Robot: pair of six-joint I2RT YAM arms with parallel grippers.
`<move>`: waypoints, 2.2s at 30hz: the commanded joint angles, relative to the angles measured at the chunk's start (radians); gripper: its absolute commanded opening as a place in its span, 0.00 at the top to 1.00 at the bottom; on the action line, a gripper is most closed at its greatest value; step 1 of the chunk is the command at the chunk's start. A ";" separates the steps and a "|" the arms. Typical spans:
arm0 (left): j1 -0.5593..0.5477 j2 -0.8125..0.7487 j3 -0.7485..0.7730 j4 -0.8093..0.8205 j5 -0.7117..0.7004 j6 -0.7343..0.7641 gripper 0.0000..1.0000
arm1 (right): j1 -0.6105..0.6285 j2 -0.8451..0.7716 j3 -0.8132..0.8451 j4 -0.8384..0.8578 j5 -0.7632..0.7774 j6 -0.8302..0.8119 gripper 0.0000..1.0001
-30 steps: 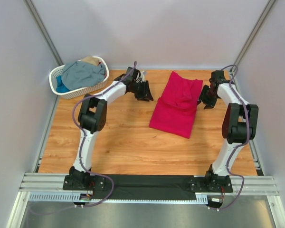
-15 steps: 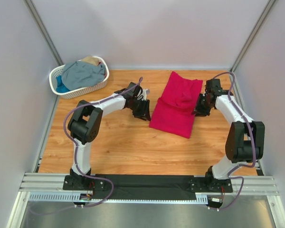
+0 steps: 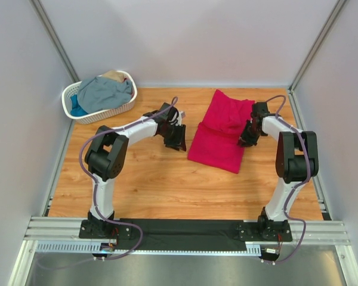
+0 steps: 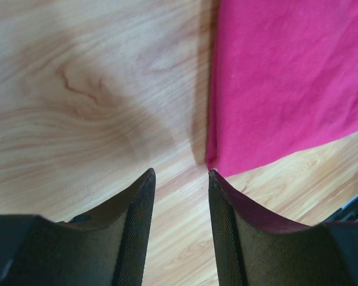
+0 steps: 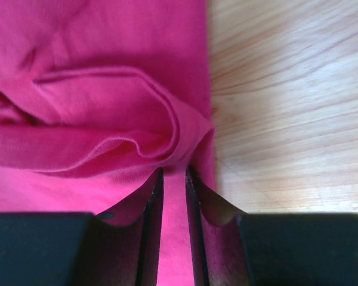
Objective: Fold and stack the t-shirts
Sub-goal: Fold the tshirt
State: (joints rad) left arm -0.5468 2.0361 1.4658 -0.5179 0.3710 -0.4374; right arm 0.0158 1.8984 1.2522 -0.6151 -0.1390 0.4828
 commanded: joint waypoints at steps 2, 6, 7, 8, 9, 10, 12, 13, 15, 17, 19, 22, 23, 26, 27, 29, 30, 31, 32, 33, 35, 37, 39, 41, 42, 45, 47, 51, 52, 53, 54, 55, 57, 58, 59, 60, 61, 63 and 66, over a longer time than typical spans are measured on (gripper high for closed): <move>0.002 -0.077 -0.062 0.044 0.020 -0.030 0.51 | -0.007 -0.007 0.003 0.066 0.087 0.092 0.77; 0.001 -0.071 -0.082 0.076 0.060 -0.020 0.50 | -0.039 -0.053 -0.014 0.048 0.098 0.120 0.76; 0.001 -0.062 -0.087 0.088 0.077 -0.020 0.50 | -0.037 -0.070 -0.011 0.041 0.093 0.120 0.75; -0.001 -0.056 -0.094 0.120 0.115 -0.020 0.50 | -0.037 -0.079 -0.010 0.019 0.090 0.120 0.74; -0.005 -0.051 -0.110 0.139 0.137 -0.020 0.49 | -0.037 -0.087 0.001 0.006 0.084 0.116 0.73; -0.007 -0.041 -0.113 0.151 0.153 -0.018 0.48 | -0.039 -0.107 0.006 -0.006 0.076 0.111 0.73; -0.015 -0.030 -0.125 0.183 0.196 -0.017 0.47 | -0.037 -0.139 0.000 -0.038 0.050 0.096 0.69; -0.016 -0.019 -0.128 0.190 0.198 -0.015 0.47 | -0.037 -0.181 -0.010 -0.044 0.041 0.093 0.67; -0.016 -0.007 -0.136 0.206 0.204 -0.015 0.46 | -0.037 -0.223 -0.045 -0.066 0.004 0.074 0.64; -0.016 -0.001 -0.137 0.219 0.203 -0.017 0.47 | -0.036 -0.294 -0.069 -0.086 -0.014 0.060 0.62; -0.016 0.009 -0.142 0.226 0.207 -0.017 0.50 | -0.034 -0.347 -0.120 -0.094 -0.022 0.044 0.61; -0.016 0.010 -0.153 0.248 0.229 -0.030 0.69 | -0.031 -0.446 -0.181 -0.126 -0.027 0.020 0.60; -0.018 0.009 -0.159 0.263 0.236 -0.041 0.77 | -0.028 -0.496 -0.195 -0.139 -0.025 0.016 0.60; -0.024 -0.013 -0.189 0.286 0.249 -0.060 1.00 | -0.025 -0.559 -0.249 -0.166 -0.022 0.013 0.60; -0.031 -0.030 -0.215 0.288 0.246 -0.067 1.00 | -0.025 -0.596 -0.263 -0.167 -0.024 0.016 0.60; -0.047 -0.051 -0.266 0.288 0.223 -0.084 1.00 | -0.020 -0.630 -0.296 -0.173 -0.034 0.020 0.60; -0.051 -0.077 -0.288 0.285 0.211 -0.093 1.00 | -0.020 -0.659 -0.306 -0.178 -0.034 0.022 0.60; -0.056 -0.094 -0.310 0.282 0.182 -0.106 1.00 | -0.020 -0.670 -0.312 -0.187 -0.034 0.023 0.60; -0.071 -0.109 -0.364 0.283 0.165 -0.130 1.00 | -0.020 -0.682 -0.324 -0.193 -0.034 0.023 0.60; -0.080 -0.146 -0.392 0.282 0.151 -0.139 1.00 | -0.020 -0.690 -0.327 -0.199 -0.033 0.023 0.60; -0.103 -0.186 -0.483 0.282 0.088 -0.187 1.00 | 0.009 -0.716 -0.339 -0.212 -0.030 0.022 0.60; -0.116 -0.256 -0.557 0.327 0.075 -0.225 1.00 | 0.009 -0.742 -0.361 -0.221 -0.027 0.022 0.60; -0.142 -0.331 -0.656 0.352 0.063 -0.283 1.00 | 0.010 -0.759 -0.385 -0.229 -0.033 0.026 0.60; -0.186 -0.379 -0.720 0.361 0.045 -0.329 1.00 | 0.018 -0.792 -0.404 -0.227 -0.042 0.034 0.60; -0.200 -0.425 -0.737 0.358 0.040 -0.340 0.95 | 0.019 -0.803 -0.415 -0.224 -0.043 0.039 0.60; -0.229 -0.520 -0.780 0.319 -0.013 -0.391 0.68 | 0.039 -0.825 -0.441 -0.209 -0.051 0.051 0.60; -0.229 -0.562 -0.763 0.270 -0.072 -0.393 0.59 | 0.061 -0.808 -0.450 -0.180 -0.059 0.059 0.60; -0.219 -0.555 -0.596 0.121 -0.213 -0.307 0.52 | 0.116 -0.719 -0.429 -0.117 -0.077 0.056 0.62; -0.211 -0.533 -0.558 0.098 -0.218 -0.287 0.52 | 0.140 -0.696 -0.421 -0.089 -0.076 0.054 0.63; -0.200 -0.481 -0.492 0.096 -0.213 -0.247 0.53 | 0.148 -0.668 -0.403 -0.075 -0.071 0.053 0.64; -0.194 -0.449 -0.463 0.096 -0.193 -0.235 0.56 | 0.153 -0.620 -0.393 -0.060 -0.074 0.053 0.64; -0.180 -0.417 -0.432 0.104 -0.173 -0.213 0.59 | 0.154 -0.590 -0.386 -0.026 -0.079 0.051 0.66; -0.167 -0.321 -0.348 0.104 -0.135 -0.196 0.72 | 0.153 -0.546 -0.361 0.006 -0.083 0.034 0.67; -0.160 -0.295 -0.322 0.105 -0.123 -0.192 0.75 | 0.154 -0.492 -0.350 0.017 -0.077 0.027 0.67; -0.148 -0.248 -0.277 0.113 -0.110 -0.179 0.78 | 0.153 -0.472 -0.330 0.023 -0.065 0.013 0.67; -0.142 -0.226 -0.254 0.117 -0.101 -0.175 0.80 | 0.154 -0.426 -0.326 0.050 -0.070 0.010 0.68; -0.127 -0.203 -0.202 0.111 -0.095 -0.169 0.82 | 0.154 -0.406 -0.321 0.066 -0.085 0.010 0.68; -0.101 -0.137 -0.129 0.092 -0.067 -0.161 0.84 | 0.154 -0.354 -0.304 0.096 -0.088 0.013 0.68; -0.067 -0.074 -0.061 0.093 -0.044 -0.159 0.84 | 0.153 -0.288 -0.275 0.126 -0.060 0.020 0.68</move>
State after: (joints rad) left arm -0.6479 1.9362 1.3209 -0.4053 0.2802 -0.6296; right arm 0.1680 1.5620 0.9230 -0.5743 -0.2104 0.5144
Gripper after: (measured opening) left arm 0.157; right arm 0.322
